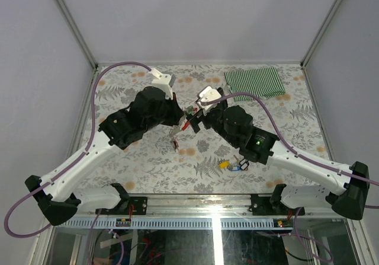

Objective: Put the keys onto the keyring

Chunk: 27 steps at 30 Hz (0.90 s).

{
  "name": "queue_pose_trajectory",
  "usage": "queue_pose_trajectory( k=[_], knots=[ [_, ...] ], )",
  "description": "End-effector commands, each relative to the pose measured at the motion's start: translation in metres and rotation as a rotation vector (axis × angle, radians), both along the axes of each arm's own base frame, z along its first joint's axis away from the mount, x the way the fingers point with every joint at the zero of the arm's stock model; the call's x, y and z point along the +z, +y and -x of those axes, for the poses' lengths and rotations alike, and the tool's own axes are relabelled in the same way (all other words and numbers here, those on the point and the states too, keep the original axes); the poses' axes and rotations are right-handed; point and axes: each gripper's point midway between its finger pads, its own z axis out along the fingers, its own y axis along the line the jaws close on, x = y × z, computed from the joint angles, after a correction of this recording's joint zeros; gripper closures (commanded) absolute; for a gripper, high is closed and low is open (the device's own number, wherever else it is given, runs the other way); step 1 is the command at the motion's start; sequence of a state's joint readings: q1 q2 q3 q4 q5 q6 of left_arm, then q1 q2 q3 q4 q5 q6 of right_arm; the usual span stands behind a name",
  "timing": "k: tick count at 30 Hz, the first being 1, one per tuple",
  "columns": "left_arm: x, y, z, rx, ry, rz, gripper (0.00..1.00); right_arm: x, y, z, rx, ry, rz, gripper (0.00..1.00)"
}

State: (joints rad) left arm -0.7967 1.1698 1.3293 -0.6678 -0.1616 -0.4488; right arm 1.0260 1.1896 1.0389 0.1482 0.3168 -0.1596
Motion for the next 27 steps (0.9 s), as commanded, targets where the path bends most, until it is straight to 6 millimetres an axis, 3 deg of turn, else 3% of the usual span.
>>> queue_pose_trajectory(
  k=[1,16,21,27],
  knots=[
    [0.027,-0.004,-0.004,0.004,-0.054,0.059,1.00,0.045,-0.019,-0.005,-0.092,-0.074,-0.102,0.06],
    [0.026,-0.001,-0.002,0.000,-0.060,0.047,1.00,0.038,-0.039,-0.014,-0.224,-0.022,-0.098,0.08],
    [0.027,0.000,0.000,-0.020,-0.071,0.035,1.00,0.057,-0.037,0.010,-0.094,-0.010,-0.147,0.08],
    [0.032,-0.004,0.009,-0.113,-0.117,0.033,1.00,0.067,-0.022,0.061,0.213,0.029,-0.123,0.10]
  ],
)
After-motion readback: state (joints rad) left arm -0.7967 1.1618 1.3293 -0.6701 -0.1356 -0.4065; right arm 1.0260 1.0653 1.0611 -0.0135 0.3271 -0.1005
